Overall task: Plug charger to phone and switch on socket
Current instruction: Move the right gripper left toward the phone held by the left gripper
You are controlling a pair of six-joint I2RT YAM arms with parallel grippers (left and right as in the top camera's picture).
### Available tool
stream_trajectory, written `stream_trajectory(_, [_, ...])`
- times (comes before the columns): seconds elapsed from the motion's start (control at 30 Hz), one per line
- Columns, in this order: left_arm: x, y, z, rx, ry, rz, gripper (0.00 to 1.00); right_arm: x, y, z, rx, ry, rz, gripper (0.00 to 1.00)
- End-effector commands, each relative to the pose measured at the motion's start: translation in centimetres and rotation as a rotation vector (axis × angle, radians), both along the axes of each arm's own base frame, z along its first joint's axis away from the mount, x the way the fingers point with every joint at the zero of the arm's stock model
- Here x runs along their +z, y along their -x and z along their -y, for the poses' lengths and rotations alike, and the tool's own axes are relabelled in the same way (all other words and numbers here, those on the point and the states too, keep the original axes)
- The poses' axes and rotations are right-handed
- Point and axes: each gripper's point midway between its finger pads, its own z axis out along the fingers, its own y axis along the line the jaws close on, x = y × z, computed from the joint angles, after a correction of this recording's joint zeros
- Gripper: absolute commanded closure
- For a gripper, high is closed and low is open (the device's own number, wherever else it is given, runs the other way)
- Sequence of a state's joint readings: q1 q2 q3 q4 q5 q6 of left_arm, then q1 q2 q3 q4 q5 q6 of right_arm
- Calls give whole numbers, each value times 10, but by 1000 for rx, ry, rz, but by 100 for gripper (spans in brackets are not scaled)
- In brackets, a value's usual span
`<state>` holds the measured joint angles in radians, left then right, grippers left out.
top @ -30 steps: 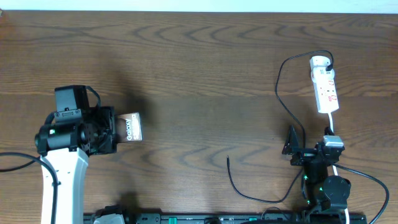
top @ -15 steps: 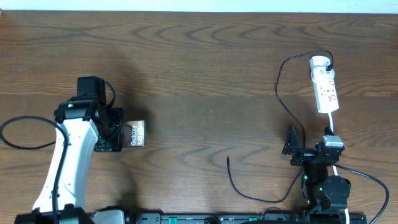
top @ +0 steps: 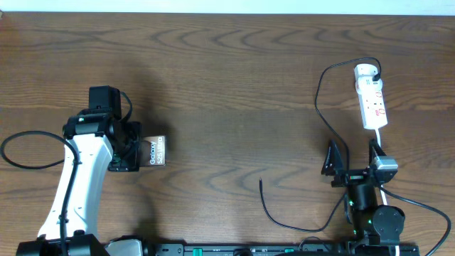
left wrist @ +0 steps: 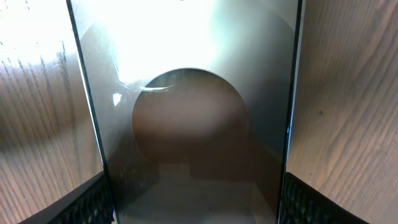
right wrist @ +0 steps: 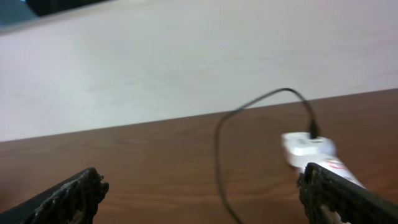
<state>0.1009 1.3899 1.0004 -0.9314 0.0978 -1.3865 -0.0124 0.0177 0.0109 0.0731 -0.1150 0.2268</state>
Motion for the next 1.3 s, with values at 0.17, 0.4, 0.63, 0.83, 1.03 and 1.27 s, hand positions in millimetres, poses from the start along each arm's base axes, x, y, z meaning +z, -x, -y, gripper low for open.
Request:
stream_trajectory(0.17, [13,-16,1,-11,6,66,93,59,-11,-49,295,-55,-88,1])
stream_trajectory(0.4, [13,-16,4,-13,17,69,93,108,-66,-126,882,-133,-314,1])
stream_trajectory(0.63, [13,-17,9,2,51,71,93,106,-105,-192,1487,-266,-447,1])
stream_trajectory(0.83, [14,-17,15,30,95,71,93,27,-143,-257,1398,-551,-869,1])
stream_trajectory(1.03, [14,-17,15,50,101,68,92,-14,-122,-321,1425,-626,-1060,1])
stream_trajectory(1.27, [13,-12,16,131,120,44,93,-25,-82,-375,1468,-573,-1109,4])
